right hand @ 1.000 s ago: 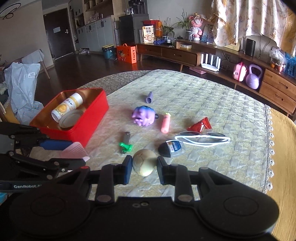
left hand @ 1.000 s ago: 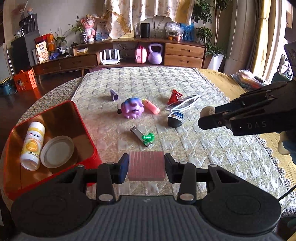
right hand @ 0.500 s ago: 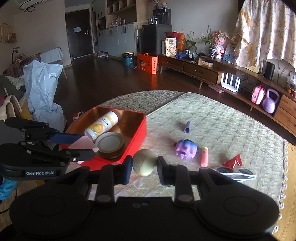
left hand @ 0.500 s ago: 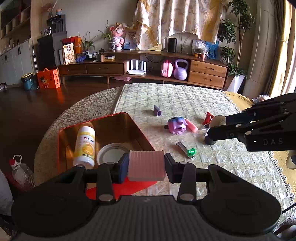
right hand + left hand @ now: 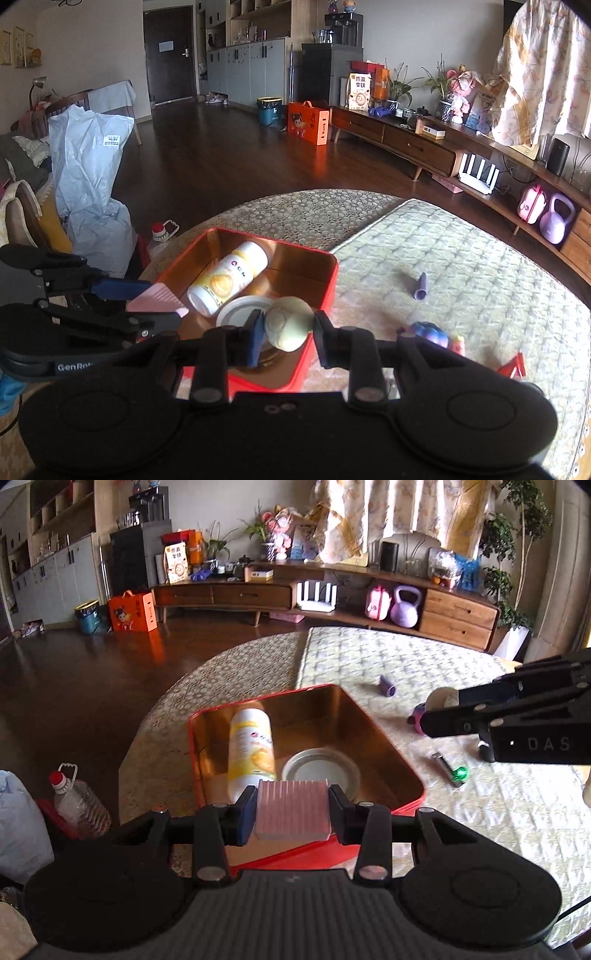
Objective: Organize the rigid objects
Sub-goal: 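Carry the pink comb and cream ball into the red box and open both grippers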
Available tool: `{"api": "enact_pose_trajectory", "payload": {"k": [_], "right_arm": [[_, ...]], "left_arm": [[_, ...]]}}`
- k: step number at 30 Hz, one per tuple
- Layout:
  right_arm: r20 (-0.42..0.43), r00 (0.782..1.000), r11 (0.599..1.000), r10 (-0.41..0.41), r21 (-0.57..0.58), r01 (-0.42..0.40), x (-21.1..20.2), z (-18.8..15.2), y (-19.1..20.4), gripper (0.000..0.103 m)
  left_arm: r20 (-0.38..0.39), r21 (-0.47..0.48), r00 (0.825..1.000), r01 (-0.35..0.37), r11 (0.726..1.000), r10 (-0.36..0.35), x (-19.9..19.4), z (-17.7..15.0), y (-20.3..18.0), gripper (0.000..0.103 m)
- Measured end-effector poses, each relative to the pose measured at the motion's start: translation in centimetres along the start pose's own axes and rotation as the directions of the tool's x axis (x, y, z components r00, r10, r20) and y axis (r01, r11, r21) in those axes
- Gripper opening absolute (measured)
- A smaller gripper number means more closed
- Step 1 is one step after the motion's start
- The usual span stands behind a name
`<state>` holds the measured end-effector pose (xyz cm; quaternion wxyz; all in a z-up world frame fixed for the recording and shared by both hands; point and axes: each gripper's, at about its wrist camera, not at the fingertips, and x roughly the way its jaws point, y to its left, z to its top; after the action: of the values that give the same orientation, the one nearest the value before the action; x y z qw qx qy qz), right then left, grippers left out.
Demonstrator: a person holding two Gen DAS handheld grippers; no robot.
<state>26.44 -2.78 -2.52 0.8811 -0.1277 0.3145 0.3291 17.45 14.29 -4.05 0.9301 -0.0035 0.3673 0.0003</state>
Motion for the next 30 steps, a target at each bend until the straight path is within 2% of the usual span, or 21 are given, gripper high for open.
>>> {"api": "enact_pose_trajectory", "payload": {"k": [7, 19, 23, 30], "right_arm": [[-0.031, 0.999, 0.999, -0.022, -0.03, 0.021, 3.8, 1.7, 0.7, 0.028], [-0.122, 0.992, 0.992, -0.034, -0.121, 0.019, 10.9, 3.0, 2.6, 0.028], [-0.146, 0.989, 0.993, -0.025, -0.115, 0.008, 12.5, 3.4, 2.5, 0.028], [-0.194, 0.981, 0.992, -0.016, -0.123, -0.008, 15.1, 3.4, 2.8, 0.028]], "left_arm": [[-0.077, -0.014, 0.997, -0.001, 1.0, 0.0, 2.7, 0.4, 1.2, 0.04], [-0.206, -0.041, 0.979, -0.001, 0.999, -0.007, 7.0, 0.7, 1.7, 0.04], [-0.225, -0.047, 0.974, 0.0, 0.999, -0.011, 7.8, 0.6, 1.8, 0.04], [-0.225, -0.001, 0.974, 0.001, 1.0, -0.001, 8.4, 0.5, 1.0, 0.041]]}}
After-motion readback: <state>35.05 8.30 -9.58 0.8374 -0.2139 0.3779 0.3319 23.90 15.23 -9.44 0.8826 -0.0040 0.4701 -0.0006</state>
